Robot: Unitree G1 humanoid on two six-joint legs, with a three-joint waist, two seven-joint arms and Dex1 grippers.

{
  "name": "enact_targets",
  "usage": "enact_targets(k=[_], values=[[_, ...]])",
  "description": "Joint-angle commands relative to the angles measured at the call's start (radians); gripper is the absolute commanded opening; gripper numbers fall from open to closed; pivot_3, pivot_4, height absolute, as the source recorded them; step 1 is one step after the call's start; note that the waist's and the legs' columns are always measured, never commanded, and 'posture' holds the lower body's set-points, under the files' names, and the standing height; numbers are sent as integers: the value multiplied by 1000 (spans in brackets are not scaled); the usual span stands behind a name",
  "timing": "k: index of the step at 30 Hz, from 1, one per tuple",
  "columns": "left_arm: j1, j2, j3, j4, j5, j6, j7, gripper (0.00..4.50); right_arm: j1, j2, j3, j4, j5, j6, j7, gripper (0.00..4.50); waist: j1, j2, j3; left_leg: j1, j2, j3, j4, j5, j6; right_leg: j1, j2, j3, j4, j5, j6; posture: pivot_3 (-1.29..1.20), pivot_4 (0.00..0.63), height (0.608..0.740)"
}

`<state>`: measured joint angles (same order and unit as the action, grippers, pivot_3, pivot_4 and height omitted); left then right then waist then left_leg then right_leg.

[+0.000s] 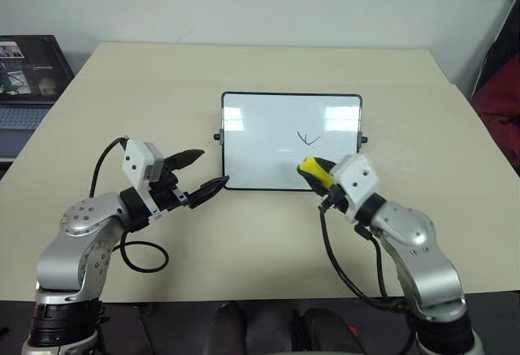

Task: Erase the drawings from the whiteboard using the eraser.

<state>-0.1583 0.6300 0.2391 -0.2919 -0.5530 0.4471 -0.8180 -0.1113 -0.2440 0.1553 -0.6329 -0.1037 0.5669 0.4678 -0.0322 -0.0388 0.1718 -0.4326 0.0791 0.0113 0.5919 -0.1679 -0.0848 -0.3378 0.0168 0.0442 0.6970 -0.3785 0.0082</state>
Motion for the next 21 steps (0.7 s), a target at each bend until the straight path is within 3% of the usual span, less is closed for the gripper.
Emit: enact_targets(k=[1,12,21], values=[[-16,-14,2,-28,-18,-17,10,4500,48,6,-53,-22,-5,-87,-75,1111,0,0,0,0,0,0,0,0,0,0,0,0,0,0,0,0,150,740],[-88,-35,-45,12,4,-35,-10,4500,192,-43,-95,-14,9,-247,-123,1111,1,0,0,0,0,0,1,0,0,1,0,0,0,-1,1,0,150,740],[-81,-41,-83,30,33,-53,-5,4500,44,-33,-71,-19,25,-191,-117,1111,1,0,0,0,0,0,1,0,0,1,1,0,1,-1,3,0,150,740]])
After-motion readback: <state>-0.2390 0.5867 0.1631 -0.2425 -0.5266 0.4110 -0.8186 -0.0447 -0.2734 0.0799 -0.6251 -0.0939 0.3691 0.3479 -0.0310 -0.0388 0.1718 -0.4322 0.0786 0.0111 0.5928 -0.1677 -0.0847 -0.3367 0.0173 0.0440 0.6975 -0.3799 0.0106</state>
